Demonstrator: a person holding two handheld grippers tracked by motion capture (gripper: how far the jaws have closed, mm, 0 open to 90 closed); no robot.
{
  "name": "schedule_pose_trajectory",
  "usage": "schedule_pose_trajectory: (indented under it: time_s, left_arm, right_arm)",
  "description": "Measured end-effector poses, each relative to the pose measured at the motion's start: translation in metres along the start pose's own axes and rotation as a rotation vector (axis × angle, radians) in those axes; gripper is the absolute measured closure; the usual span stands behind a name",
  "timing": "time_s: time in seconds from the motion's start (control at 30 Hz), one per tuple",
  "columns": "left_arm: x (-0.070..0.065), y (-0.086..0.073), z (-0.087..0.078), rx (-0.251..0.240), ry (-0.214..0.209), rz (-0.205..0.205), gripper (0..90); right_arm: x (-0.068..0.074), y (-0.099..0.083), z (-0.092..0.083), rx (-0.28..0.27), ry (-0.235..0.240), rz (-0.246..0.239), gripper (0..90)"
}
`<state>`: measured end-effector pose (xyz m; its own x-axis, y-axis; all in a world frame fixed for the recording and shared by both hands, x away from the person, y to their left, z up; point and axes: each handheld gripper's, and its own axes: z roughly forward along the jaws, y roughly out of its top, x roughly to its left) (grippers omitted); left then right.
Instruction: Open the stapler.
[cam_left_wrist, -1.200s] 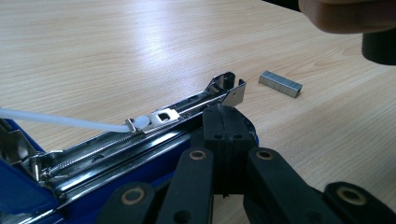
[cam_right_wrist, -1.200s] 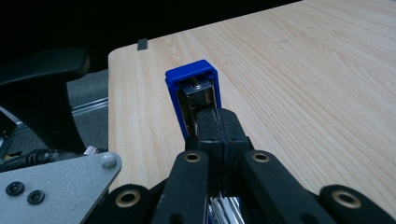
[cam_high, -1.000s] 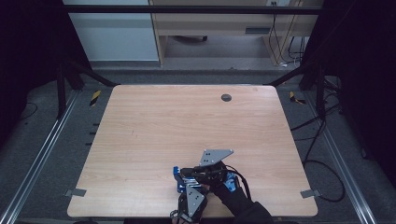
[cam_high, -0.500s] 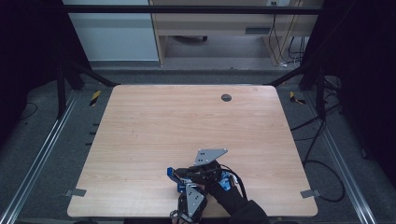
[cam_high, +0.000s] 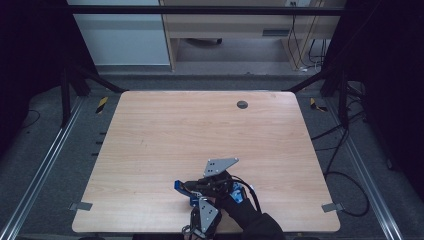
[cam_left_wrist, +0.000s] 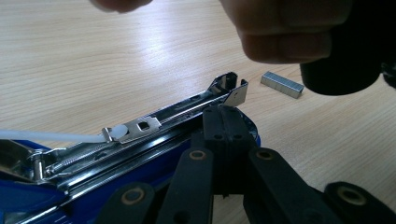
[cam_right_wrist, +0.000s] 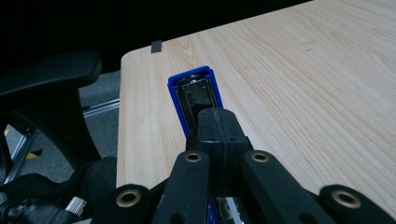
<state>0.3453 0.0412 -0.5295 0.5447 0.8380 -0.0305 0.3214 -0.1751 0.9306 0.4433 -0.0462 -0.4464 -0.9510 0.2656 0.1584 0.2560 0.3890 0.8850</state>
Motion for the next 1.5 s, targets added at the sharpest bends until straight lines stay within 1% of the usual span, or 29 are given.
schedule_pose_trajectory:
  time_s: [0.37, 0.73, 0.87, 1.5]
  left_arm:
    - [-0.001, -0.001, 0.000, -0.006, 0.011, 0.004, 89.7]
    - [-0.001, -0.001, 0.000, -0.006, 0.012, 0.003, 89.7]
    - [-0.001, -0.001, 0.000, -0.007, 0.013, 0.003, 89.7]
    - [-0.001, -0.001, 0.000, -0.008, 0.013, 0.002, 89.7]
  right_arm:
    - [-0.001, 0.002, 0.008, 0.017, 0.018, 0.002, 90.0]
    - [-0.001, 0.002, 0.015, 0.025, 0.031, 0.007, 90.0]
    - [-0.003, 0.002, 0.017, 0.037, 0.038, 0.015, 90.0]
    - [-0.006, 0.001, 0.026, 0.068, 0.046, 0.032, 90.0]
